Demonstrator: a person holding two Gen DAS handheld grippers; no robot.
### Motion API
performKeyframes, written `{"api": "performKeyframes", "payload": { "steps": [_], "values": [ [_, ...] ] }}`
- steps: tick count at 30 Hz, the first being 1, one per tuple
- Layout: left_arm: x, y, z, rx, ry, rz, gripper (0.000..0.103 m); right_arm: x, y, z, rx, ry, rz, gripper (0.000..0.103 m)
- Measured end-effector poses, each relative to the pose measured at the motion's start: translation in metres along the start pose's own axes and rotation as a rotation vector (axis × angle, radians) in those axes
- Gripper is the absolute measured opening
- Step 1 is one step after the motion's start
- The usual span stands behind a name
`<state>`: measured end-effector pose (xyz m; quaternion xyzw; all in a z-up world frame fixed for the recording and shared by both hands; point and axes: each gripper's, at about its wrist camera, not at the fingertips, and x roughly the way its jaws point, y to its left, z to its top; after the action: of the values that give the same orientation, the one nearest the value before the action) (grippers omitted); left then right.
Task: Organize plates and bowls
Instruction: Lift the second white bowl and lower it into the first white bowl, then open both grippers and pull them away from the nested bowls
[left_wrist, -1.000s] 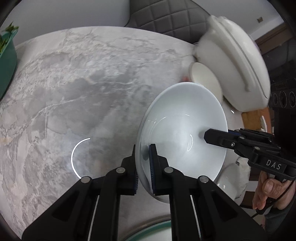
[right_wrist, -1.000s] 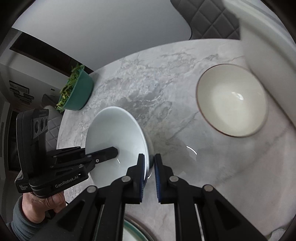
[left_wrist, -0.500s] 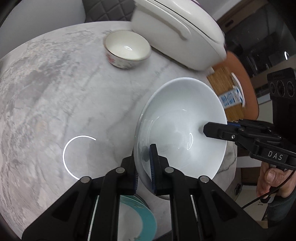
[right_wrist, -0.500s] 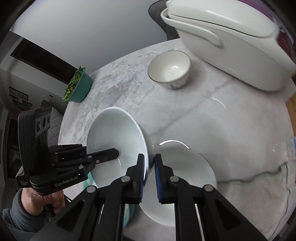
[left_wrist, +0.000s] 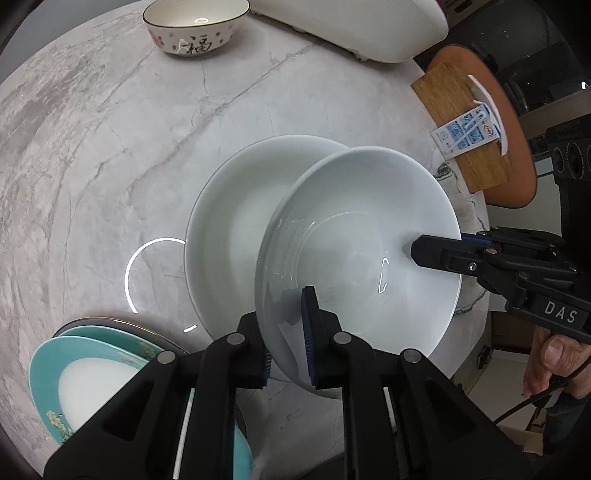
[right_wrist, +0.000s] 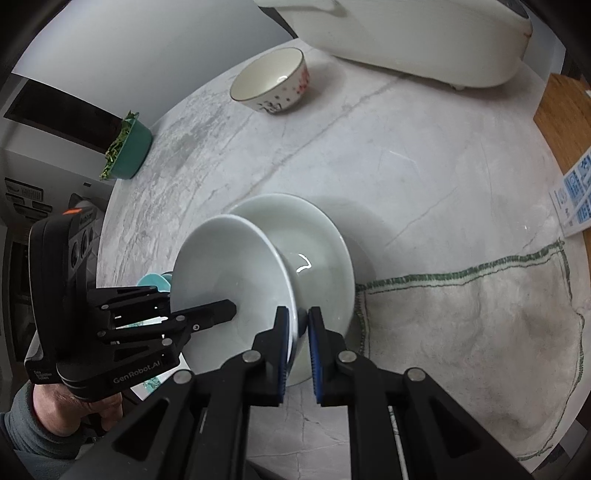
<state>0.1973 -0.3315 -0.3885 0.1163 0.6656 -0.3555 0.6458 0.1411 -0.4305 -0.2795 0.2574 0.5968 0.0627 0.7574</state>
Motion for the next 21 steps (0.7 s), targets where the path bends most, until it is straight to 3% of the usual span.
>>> {"api": "performKeyframes", "payload": {
  "steps": [21],
  "values": [
    [0.037, 0.02, 0.028, -0.035, 0.023, 0.082, 0.014, 0.039, -0.001, 0.009, -0.091, 0.057, -0.071, 0.011]
  ]
}}
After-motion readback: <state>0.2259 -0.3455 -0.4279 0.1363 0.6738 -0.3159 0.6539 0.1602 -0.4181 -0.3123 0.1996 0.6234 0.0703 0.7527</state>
